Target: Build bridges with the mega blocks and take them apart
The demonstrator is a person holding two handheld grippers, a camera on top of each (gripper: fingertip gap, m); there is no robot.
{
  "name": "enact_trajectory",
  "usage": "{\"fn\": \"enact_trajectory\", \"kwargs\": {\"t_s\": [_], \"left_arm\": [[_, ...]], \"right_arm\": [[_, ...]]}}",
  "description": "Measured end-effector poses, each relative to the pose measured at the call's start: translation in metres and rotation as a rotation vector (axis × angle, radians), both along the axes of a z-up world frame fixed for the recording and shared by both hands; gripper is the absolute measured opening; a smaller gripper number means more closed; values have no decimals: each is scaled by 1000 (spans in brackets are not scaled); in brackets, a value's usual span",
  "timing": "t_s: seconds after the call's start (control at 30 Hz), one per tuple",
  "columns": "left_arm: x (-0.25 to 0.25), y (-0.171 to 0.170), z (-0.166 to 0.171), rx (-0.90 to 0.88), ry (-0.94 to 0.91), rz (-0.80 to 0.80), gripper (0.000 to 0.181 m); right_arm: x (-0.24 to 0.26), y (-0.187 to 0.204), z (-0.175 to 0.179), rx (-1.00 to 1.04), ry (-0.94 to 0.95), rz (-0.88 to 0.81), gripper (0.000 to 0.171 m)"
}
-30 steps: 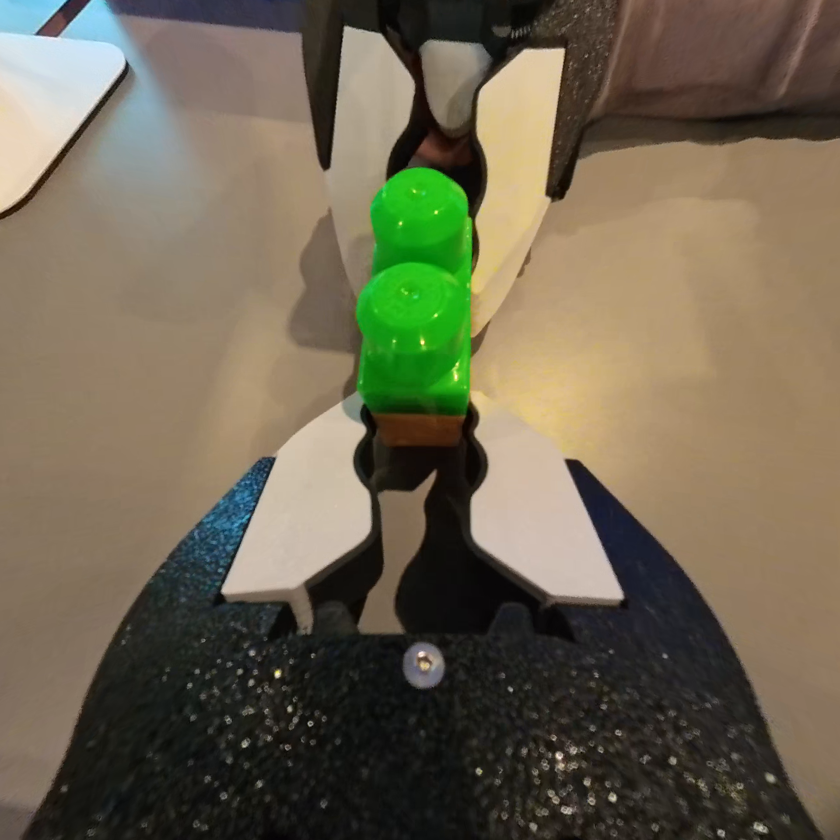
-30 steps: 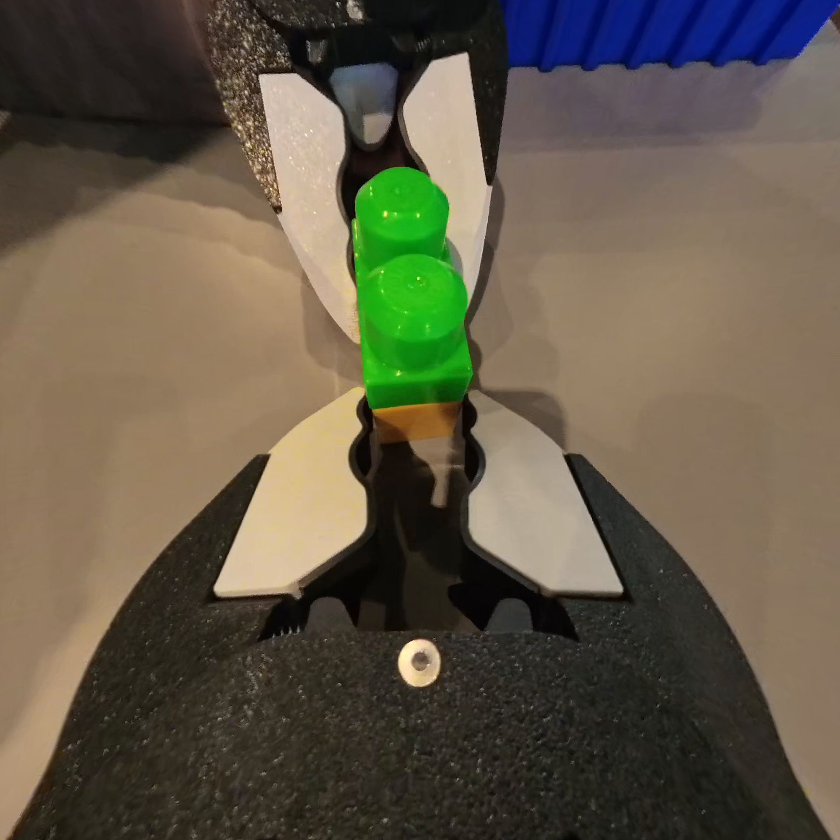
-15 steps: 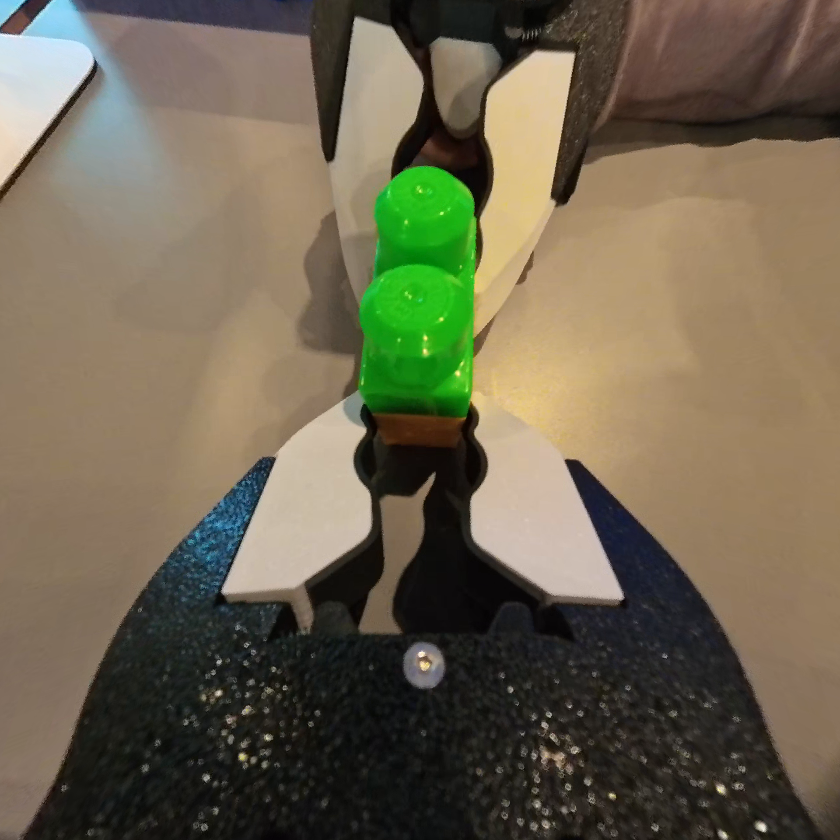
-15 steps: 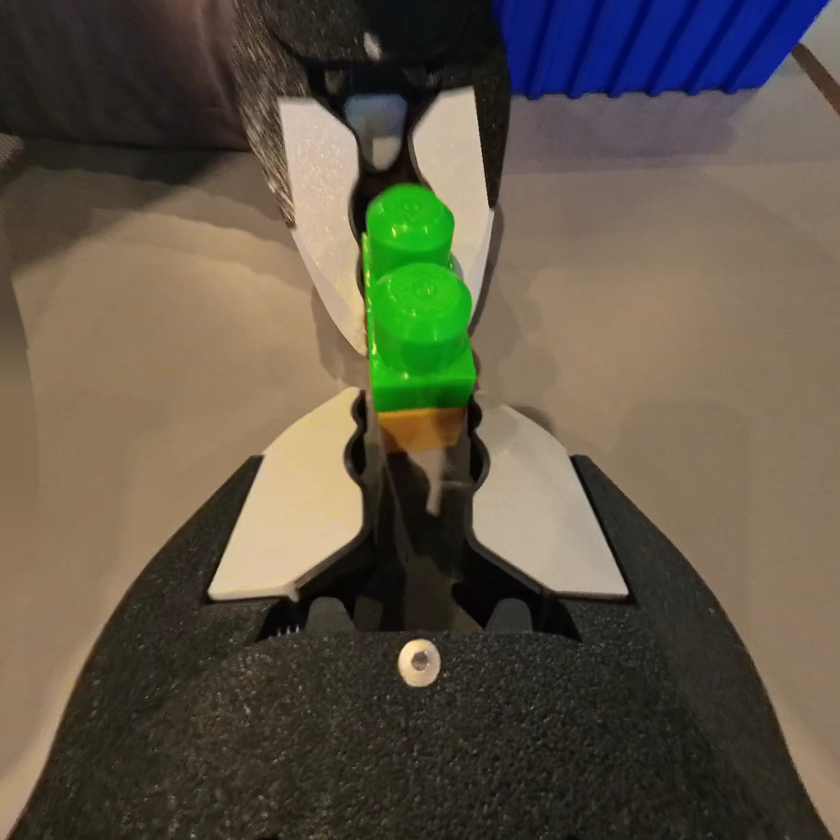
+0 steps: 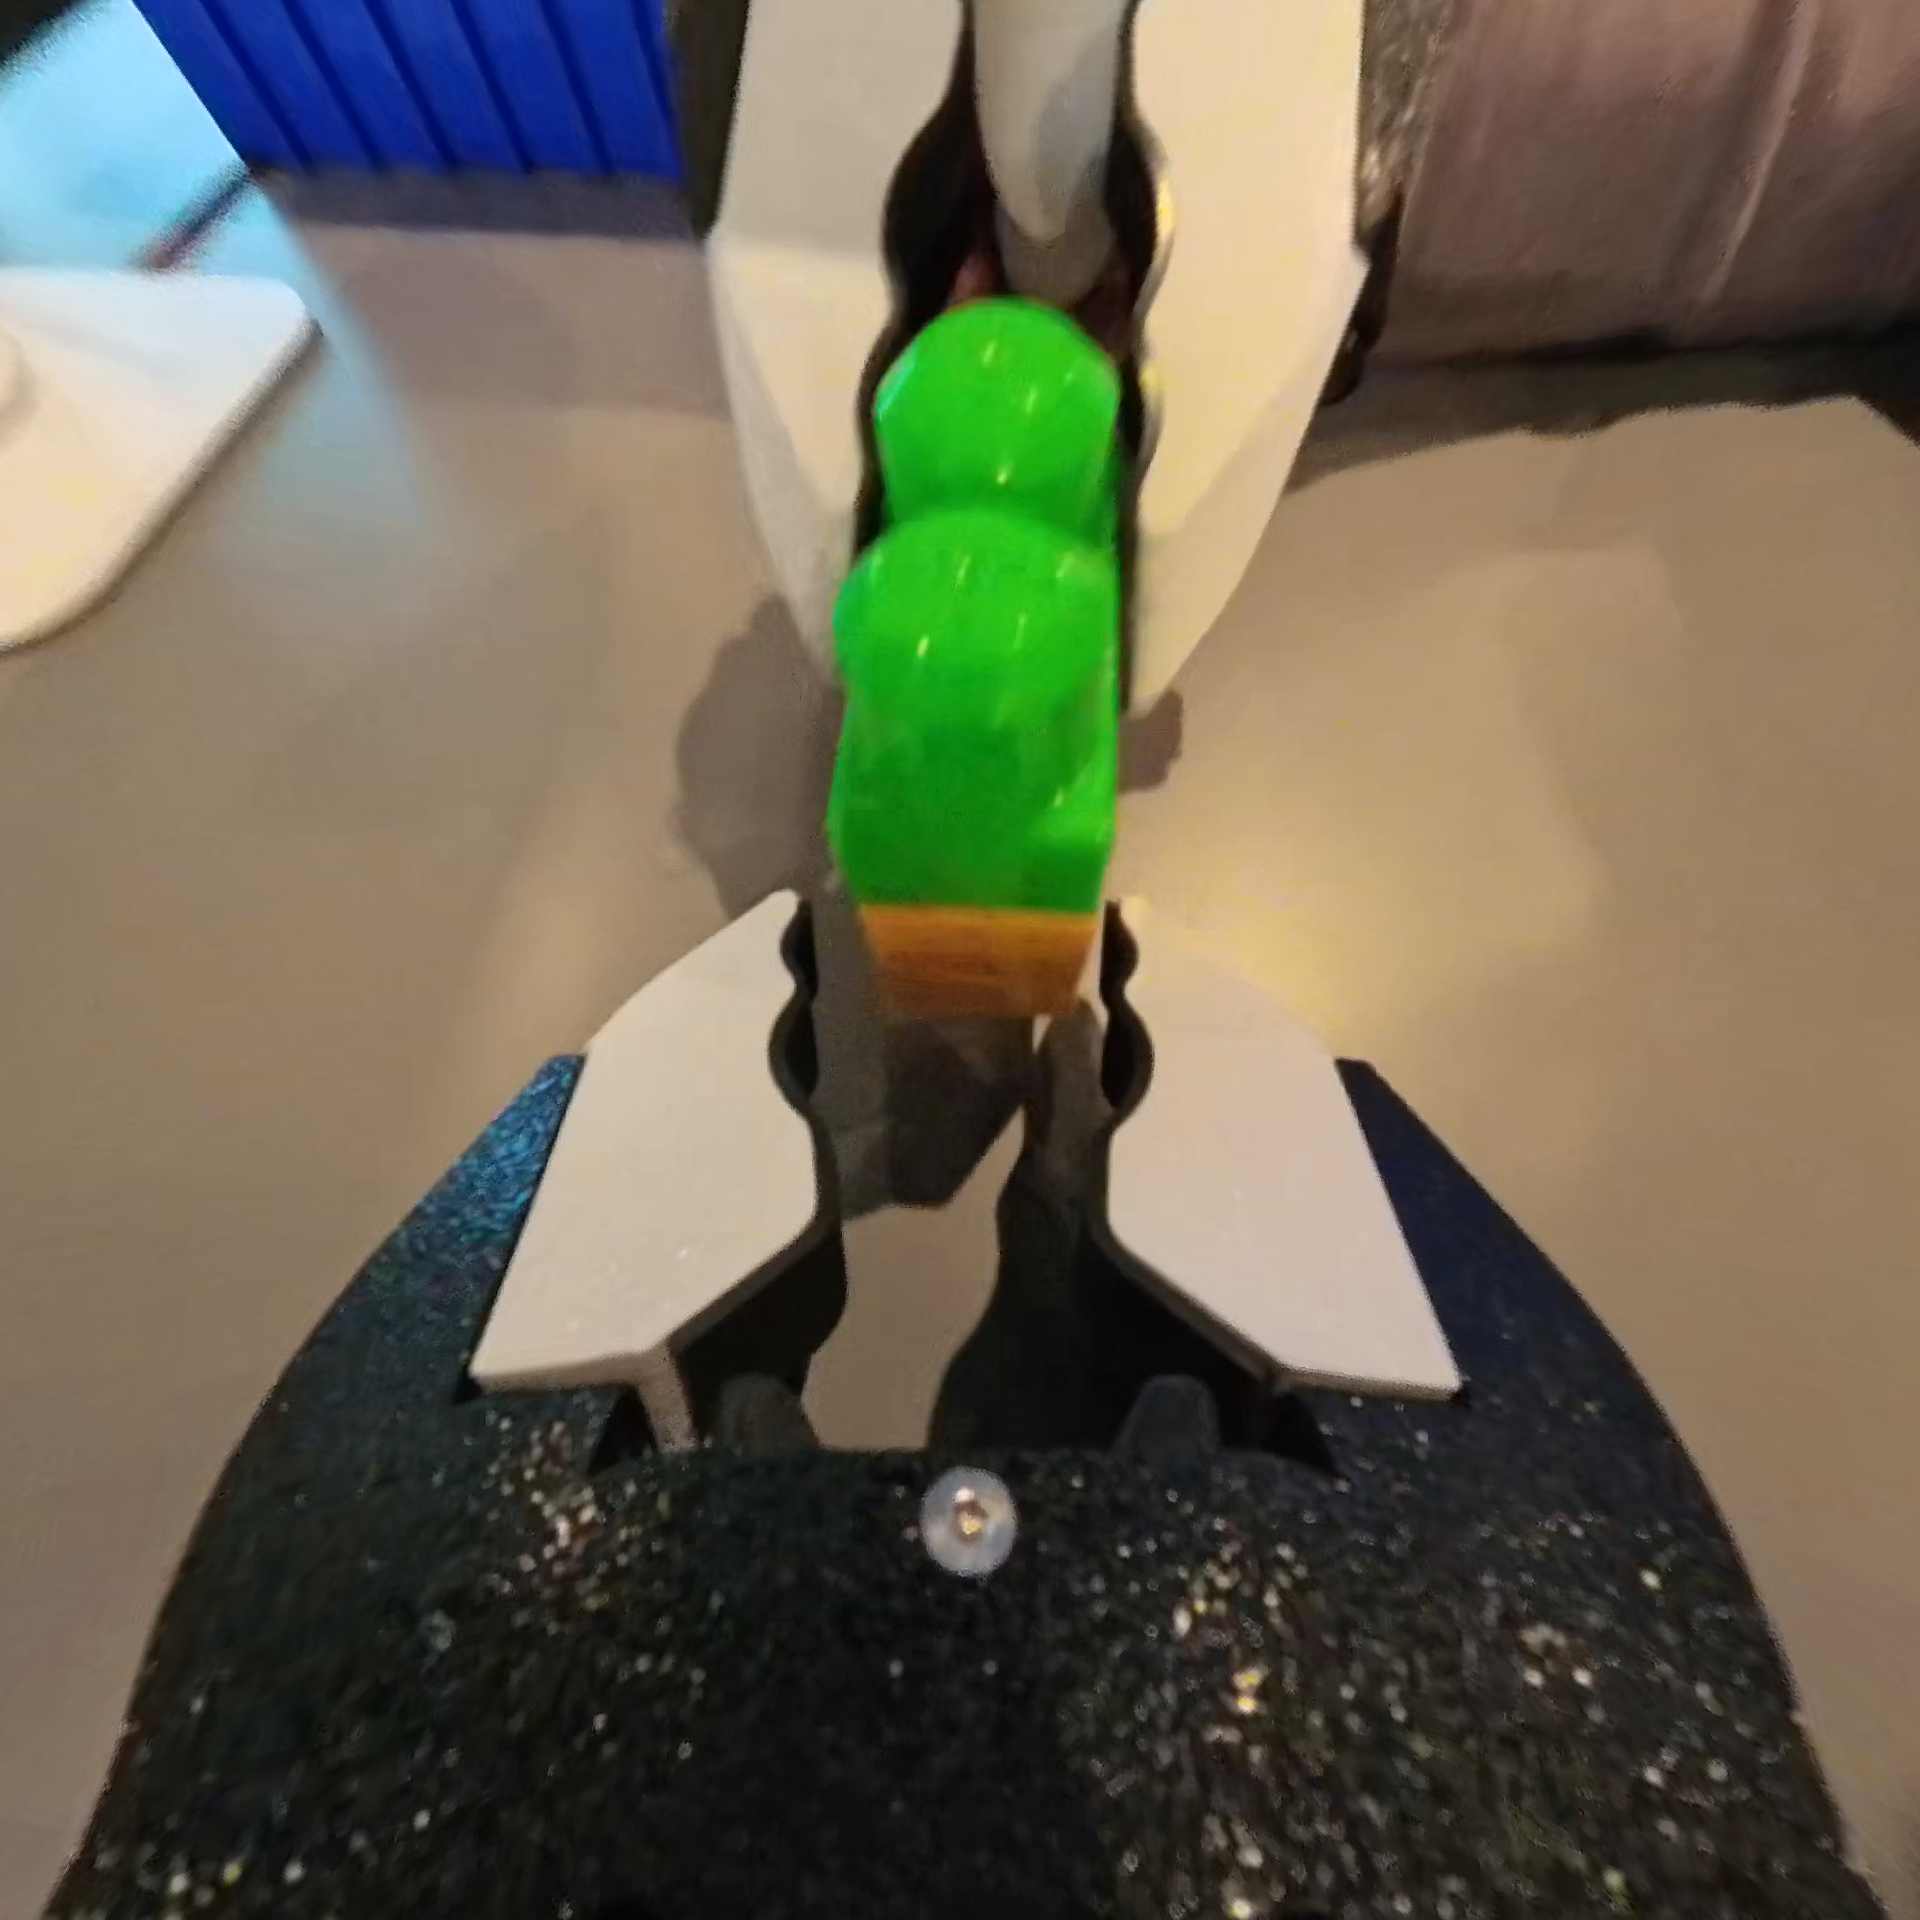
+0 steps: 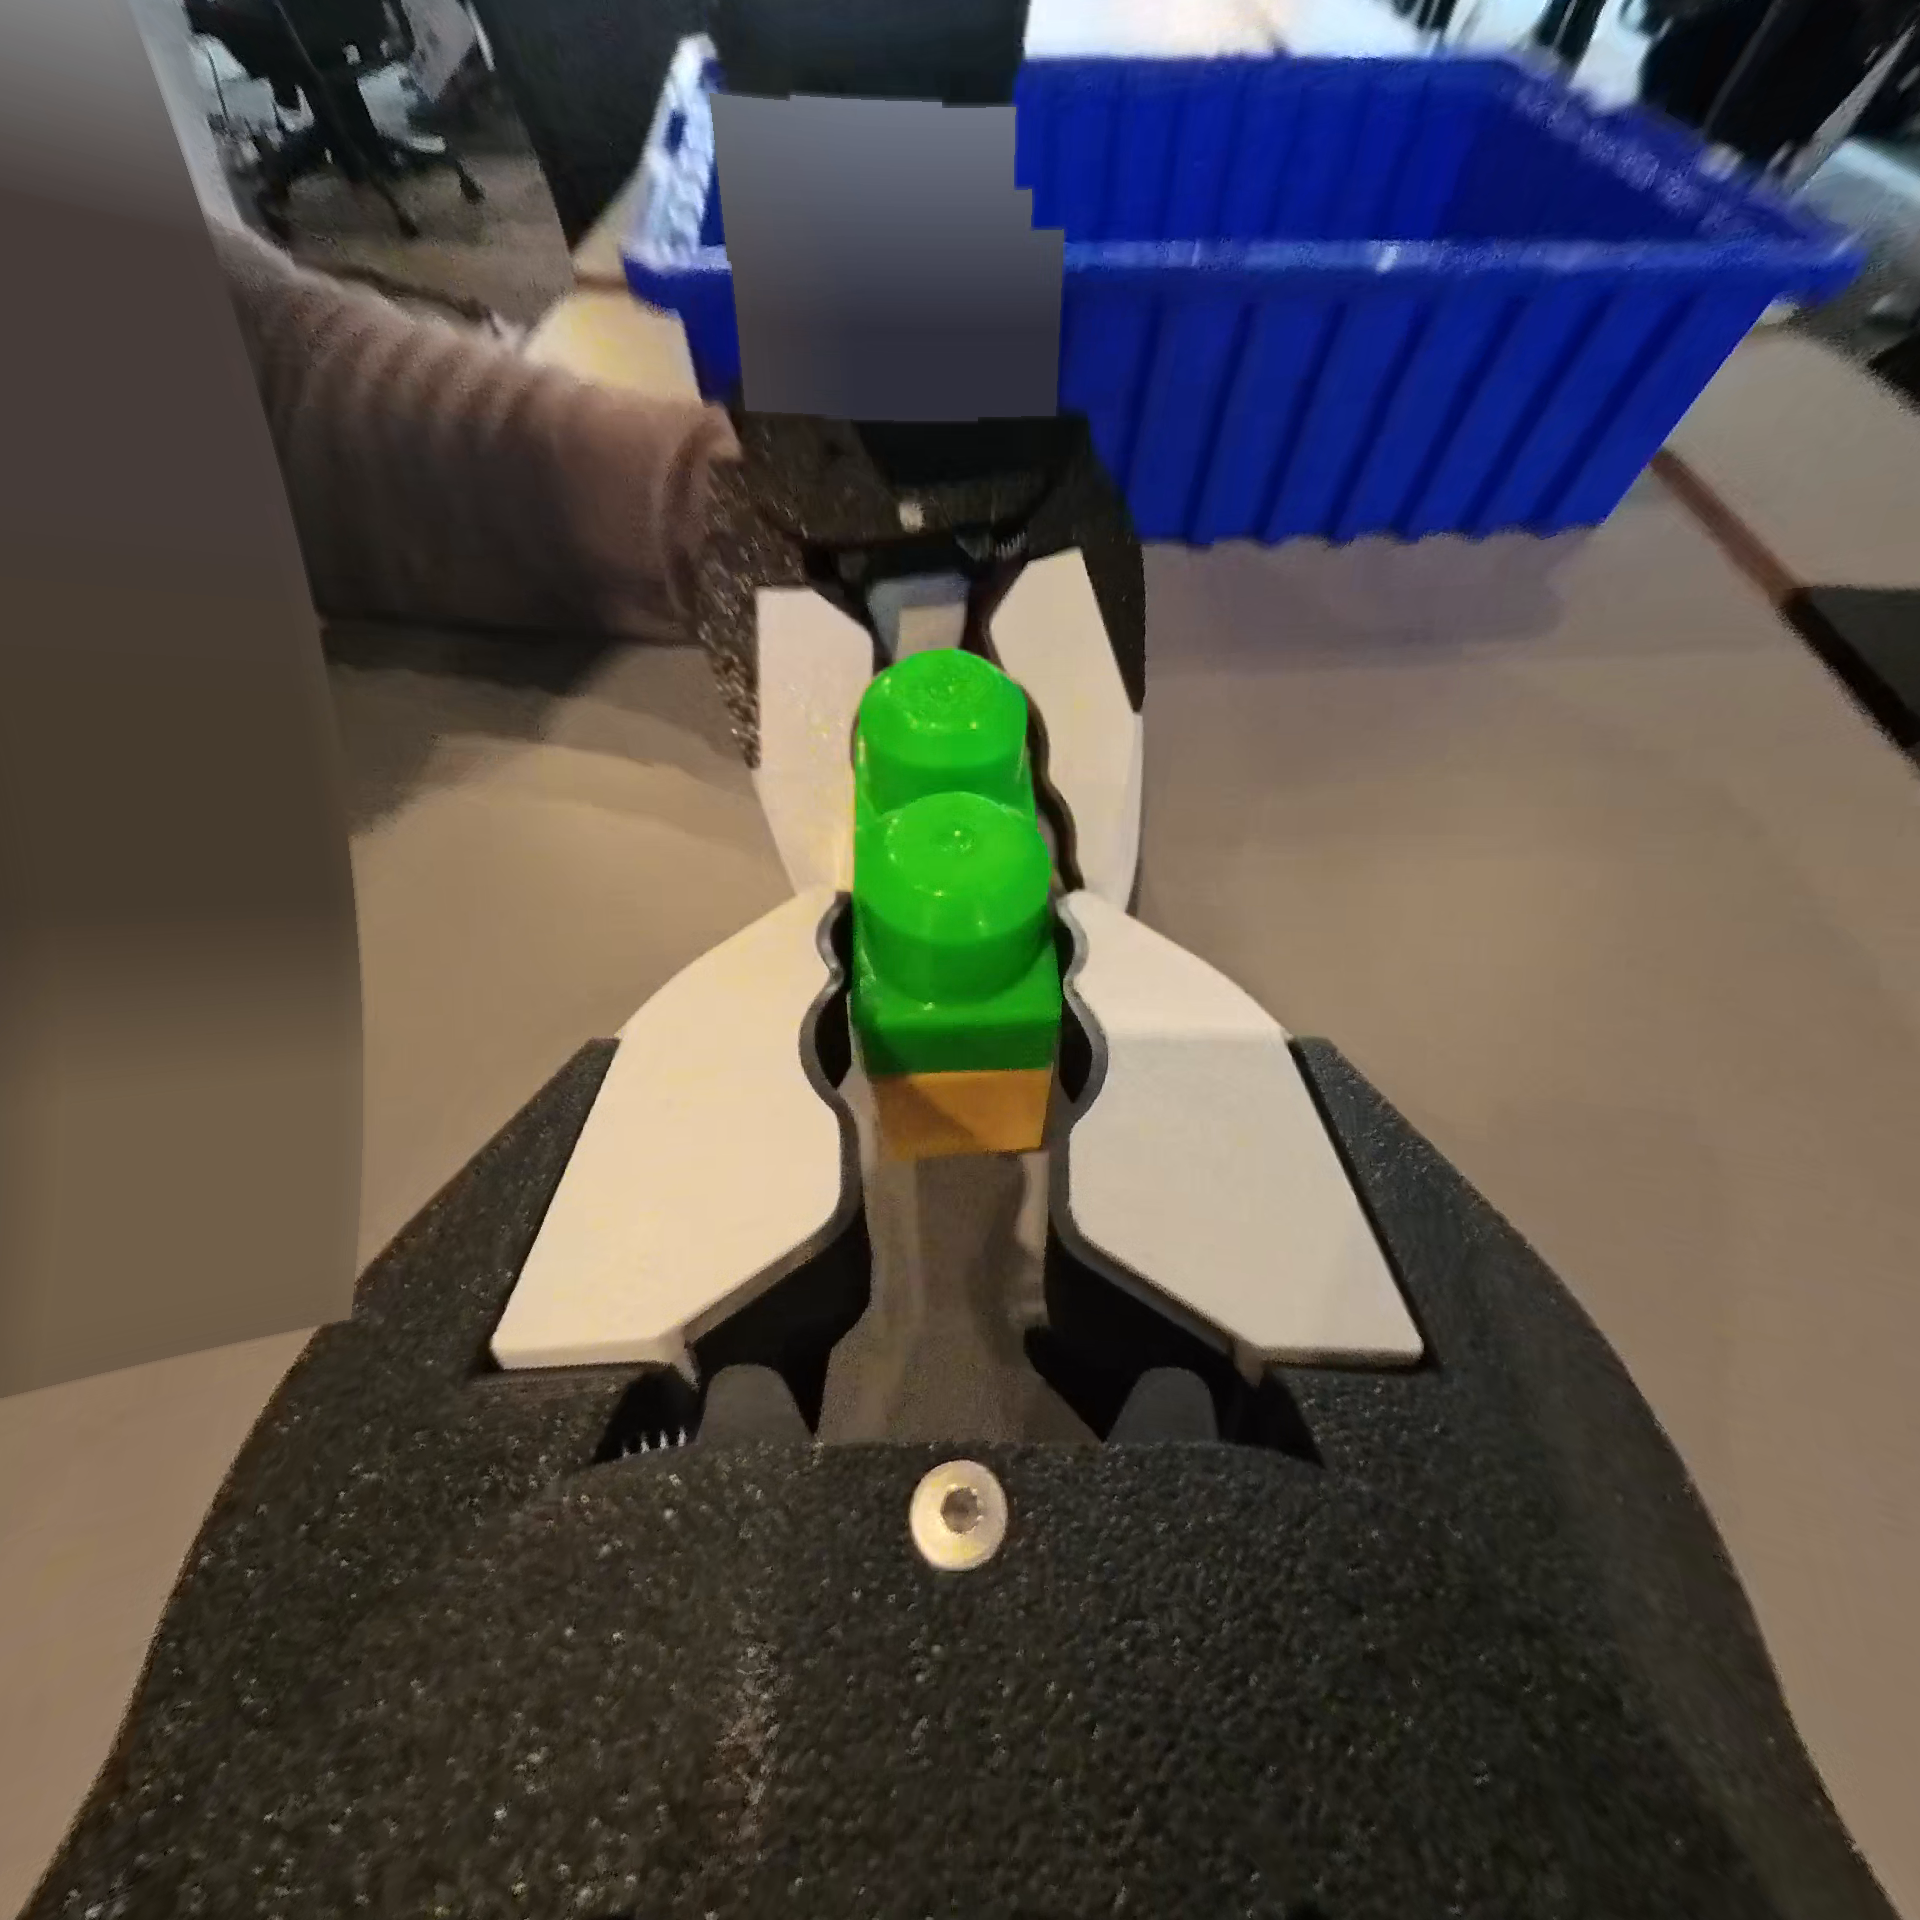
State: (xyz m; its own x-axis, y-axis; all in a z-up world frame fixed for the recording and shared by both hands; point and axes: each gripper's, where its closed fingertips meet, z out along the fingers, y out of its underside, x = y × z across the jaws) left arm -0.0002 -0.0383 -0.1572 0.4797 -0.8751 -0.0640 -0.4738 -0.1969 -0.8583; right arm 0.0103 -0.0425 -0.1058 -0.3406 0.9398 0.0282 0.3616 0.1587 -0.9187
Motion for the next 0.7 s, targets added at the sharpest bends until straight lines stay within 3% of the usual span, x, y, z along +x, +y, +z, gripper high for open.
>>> {"fn": "enact_trajectory", "kwargs": {"t_s": [0.17,0.33,0.5,0.7], "left_arm": [[8,1,24,132,-102,16,52],[20,7,32,226,-128,49,52],[31,18,39,302,-140,98,47],[41,30,40,330,-143,153,45]], "right_arm": [[81,11,75,165,103,-103,36],[224,86,111,363,-27,-390,36],[345,157,78,276,-330,-522,36],[371,177,30,140,-558,-399,36]]}}
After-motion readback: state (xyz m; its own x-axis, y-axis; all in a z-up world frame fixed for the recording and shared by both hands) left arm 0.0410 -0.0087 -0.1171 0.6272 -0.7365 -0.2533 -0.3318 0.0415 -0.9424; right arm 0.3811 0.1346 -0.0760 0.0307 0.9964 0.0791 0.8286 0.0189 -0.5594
